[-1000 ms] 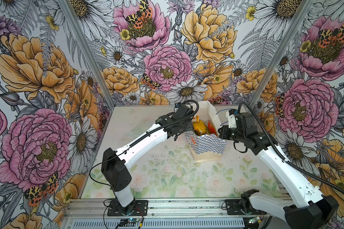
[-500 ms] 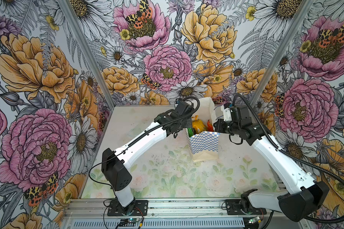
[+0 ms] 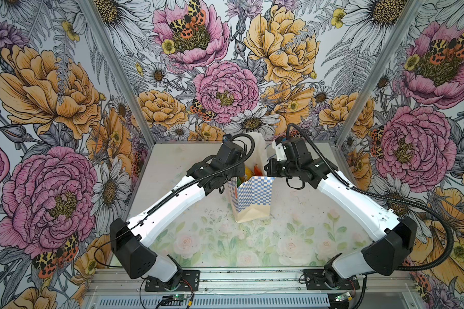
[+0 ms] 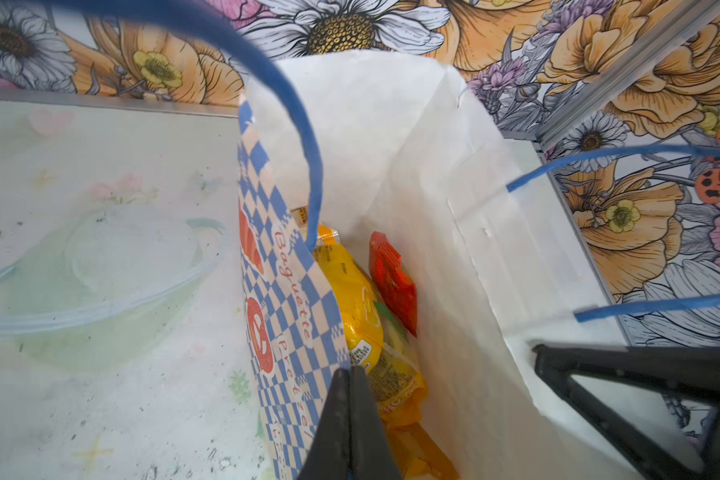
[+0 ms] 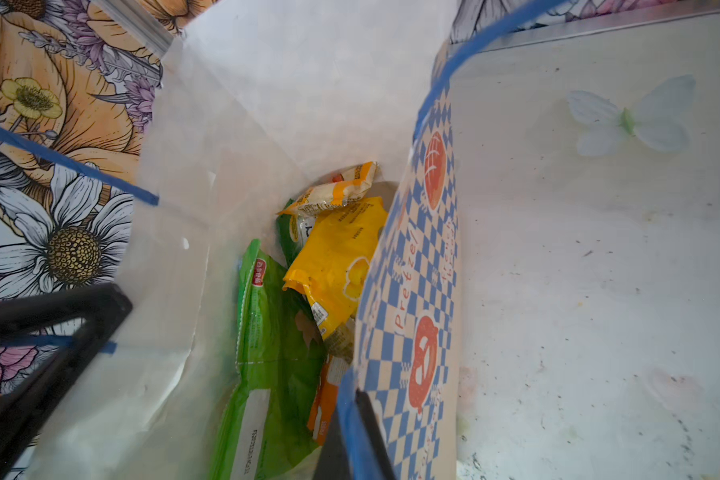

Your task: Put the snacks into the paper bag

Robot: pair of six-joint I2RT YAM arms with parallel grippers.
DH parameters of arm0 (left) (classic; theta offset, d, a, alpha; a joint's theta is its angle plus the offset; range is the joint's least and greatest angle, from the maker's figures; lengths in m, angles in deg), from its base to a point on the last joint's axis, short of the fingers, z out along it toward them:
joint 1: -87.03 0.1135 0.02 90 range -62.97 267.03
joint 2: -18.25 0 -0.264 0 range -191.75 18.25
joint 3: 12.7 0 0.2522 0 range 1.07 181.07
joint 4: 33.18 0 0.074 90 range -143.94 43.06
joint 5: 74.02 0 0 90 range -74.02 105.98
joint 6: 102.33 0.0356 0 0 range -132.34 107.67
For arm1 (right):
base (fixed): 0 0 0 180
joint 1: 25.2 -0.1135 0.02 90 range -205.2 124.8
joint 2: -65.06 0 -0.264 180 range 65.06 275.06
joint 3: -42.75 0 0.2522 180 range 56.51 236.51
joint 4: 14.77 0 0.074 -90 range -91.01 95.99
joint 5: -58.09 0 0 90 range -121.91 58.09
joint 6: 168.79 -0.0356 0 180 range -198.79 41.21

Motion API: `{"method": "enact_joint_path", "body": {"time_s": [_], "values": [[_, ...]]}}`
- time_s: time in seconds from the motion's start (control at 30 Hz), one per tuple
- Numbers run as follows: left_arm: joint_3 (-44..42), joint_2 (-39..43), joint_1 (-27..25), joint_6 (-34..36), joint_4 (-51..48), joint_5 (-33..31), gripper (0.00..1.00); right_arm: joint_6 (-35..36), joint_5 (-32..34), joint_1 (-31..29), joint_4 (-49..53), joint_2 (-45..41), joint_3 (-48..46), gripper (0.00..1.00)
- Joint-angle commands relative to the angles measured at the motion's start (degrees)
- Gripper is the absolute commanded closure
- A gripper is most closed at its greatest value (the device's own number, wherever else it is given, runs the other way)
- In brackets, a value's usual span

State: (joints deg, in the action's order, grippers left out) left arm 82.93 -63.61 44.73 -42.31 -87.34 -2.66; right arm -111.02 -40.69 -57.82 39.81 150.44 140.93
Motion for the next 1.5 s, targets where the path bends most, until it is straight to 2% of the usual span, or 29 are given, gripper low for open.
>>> {"method": "enact_joint_path", "body": {"time_s": [0.0,0.1,0.3,0.33,0.5,0.67,0.77,0.93,1.0,1.13,1.27,1.37,1.47], "values": [[-6.4,4.9,1.1,-4.1,8.8,2.6,1.00,-1.1,1.7,-2.0,-8.8,0.3,0.2,1.00],[-9.9,7.8,1.6,-5.3,9.3,3.6,1.00,-1.5,2.3,-3.0,-9.2,0.2,-1.3,1.00],[-11.1,11.4,0.8,-7.2,9.3,5.8,1.00,-1.0,3.5,-3.1,-9.1,-2.3,-1.4,0.99],[-11.0,11.6,0.6,-7.1,9.3,5.7,1.00,-0.9,3.9,-3.1,-9.1,-2.8,-1.5,0.95],[-11.1,11.1,0.5,-6.9,9.3,6.2,1.00,-0.6,6.6,-3.1,-8.4,-5.8,-2.6,0.60],[-11.4,10.8,0.4,-7.2,9.3,7.8,0.98,-0.1,11.7,-2.4,-7.0,-8.8,-3.7,0.39],[-11.5,10.8,0.4,-7.2,9.3,8.7,0.95,-0.3,13.5,-0.8,-6.8,-11.0,-4.7,0.31],[-11.9,11.4,0.5,-6.9,9.0,9.9,0.80,0.2,14.3,0.9,-6.6,-14.5,-5.6,0.22],[-11.7,11.5,0.7,-6.7,8.6,10.5,0.71,1.3,13.9,1.4,-6.2,-16.2,-5.6,0.20],[-12.0,13.2,1.1,-5.8,7.5,11.9,0.52,6.0,16.3,1.7,-5.7,-21.2,-6.8,0.17],[-12.8,17.0,3.0,-3.7,7.0,15.4,0.27,10.1,19.4,2.1,-5.6,-27.3,-10.9,0.15],[-14.1,21.7,3.3,-1.1,6.4,14.0,0.13,11.9,21.4,2.2,-5.7,-31.7,-14.1,0.15],[-16.7,27.2,3.6,1.4,6.4,11.1,0.05,12.6,24.0,2.3,-5.7,-35.7,-17.1,0.15]]}}
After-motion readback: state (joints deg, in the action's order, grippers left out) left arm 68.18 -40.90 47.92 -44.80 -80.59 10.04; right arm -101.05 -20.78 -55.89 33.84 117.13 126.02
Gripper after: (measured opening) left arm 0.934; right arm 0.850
